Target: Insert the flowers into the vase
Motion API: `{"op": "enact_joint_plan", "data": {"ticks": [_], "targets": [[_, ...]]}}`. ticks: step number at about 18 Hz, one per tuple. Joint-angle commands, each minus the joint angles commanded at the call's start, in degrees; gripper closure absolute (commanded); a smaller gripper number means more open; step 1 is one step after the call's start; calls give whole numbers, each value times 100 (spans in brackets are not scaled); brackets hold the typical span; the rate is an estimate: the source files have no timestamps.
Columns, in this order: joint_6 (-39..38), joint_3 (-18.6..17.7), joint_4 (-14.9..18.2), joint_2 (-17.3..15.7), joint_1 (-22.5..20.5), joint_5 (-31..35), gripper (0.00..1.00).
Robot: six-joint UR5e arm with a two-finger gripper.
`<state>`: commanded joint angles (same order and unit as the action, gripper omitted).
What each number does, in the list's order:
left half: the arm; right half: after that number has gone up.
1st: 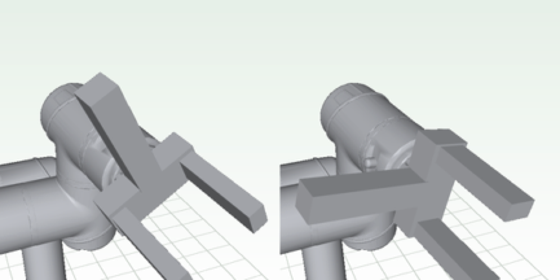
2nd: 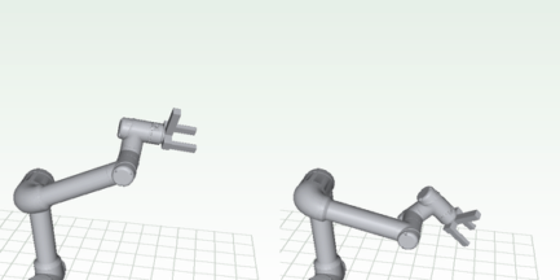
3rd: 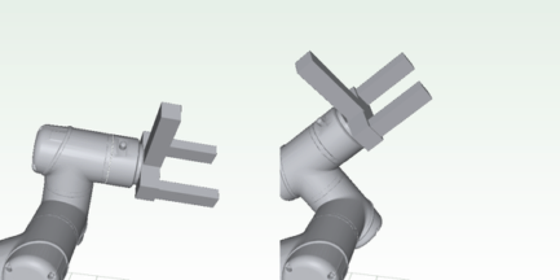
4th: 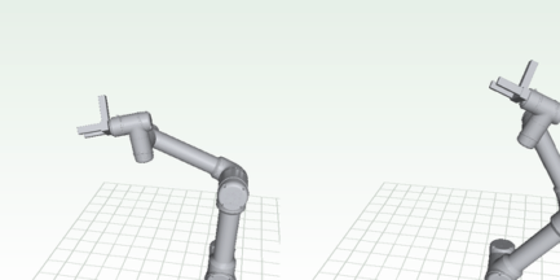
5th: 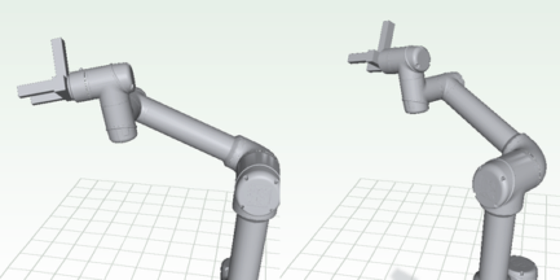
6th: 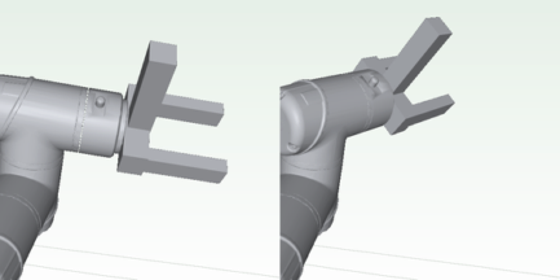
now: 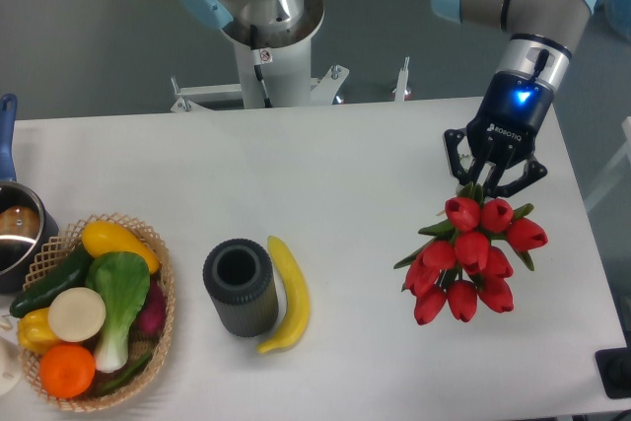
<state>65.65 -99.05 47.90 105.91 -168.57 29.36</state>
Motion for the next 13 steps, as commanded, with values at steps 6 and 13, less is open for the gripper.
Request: {"op": "enact_joint_plan", "data": {"ticks": [6,13], "targets": [[9,97,-9,61,18,-166,81],[26,105,-18,70,298,-1327,81]]}}
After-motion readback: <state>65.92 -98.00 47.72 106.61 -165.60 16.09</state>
